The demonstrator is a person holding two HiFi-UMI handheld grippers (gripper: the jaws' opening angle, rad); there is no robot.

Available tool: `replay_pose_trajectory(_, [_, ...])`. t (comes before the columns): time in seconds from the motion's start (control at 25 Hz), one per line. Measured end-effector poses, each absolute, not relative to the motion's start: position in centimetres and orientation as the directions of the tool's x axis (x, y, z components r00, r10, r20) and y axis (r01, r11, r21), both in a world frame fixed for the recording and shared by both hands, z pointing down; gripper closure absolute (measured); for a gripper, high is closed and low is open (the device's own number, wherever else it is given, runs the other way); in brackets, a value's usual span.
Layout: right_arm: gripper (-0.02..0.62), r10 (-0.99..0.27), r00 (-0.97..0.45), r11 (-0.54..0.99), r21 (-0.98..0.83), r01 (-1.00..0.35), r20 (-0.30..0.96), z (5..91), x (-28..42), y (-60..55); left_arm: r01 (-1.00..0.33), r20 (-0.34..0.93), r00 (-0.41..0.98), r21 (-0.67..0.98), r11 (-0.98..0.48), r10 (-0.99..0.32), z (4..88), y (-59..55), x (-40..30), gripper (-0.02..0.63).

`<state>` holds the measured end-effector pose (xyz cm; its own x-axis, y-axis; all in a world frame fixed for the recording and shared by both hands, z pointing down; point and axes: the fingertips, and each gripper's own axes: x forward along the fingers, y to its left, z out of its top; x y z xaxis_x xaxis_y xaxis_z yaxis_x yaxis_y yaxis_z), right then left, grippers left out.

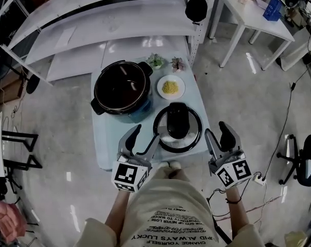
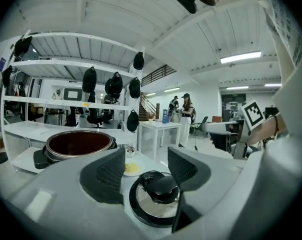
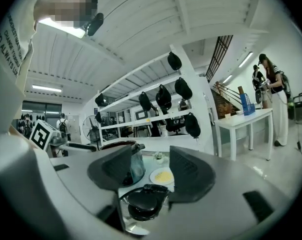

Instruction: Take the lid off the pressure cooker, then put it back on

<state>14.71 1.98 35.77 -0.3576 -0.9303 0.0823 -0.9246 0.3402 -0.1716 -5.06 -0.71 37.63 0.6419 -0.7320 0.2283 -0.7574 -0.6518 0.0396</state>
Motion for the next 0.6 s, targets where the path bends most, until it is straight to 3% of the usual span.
replay_pose_trajectory(0.08, [0.319, -0.931, -0.358, 0.339, -0.184, -0.923, 0.078, 35.9, 14.5, 2.0, -0.739, 0.234, 0.662, 0.045, -0.672, -0.712, 38.0, -0.6, -4.9, 0.321])
replay_pose_trajectory(0.2, [0.279, -0.931, -0.354, 0.334, -0.188, -0.924, 0.085, 36.3, 14.2, 2.1, -0.711, 0.243, 0.689, 0.045, -0.702, -0.683, 38.4, -0.5, -4.7, 0.29])
replay_pose_trajectory(0.6, [0.262, -0.909, -0.401, 0.38, -0.166, -0.91, 0.114, 38.3, 12.9, 1.6, -0.621, 0.305, 0.74, -0.033, -0.783, -0.6, 40.6, -0.6, -3.5, 0.281])
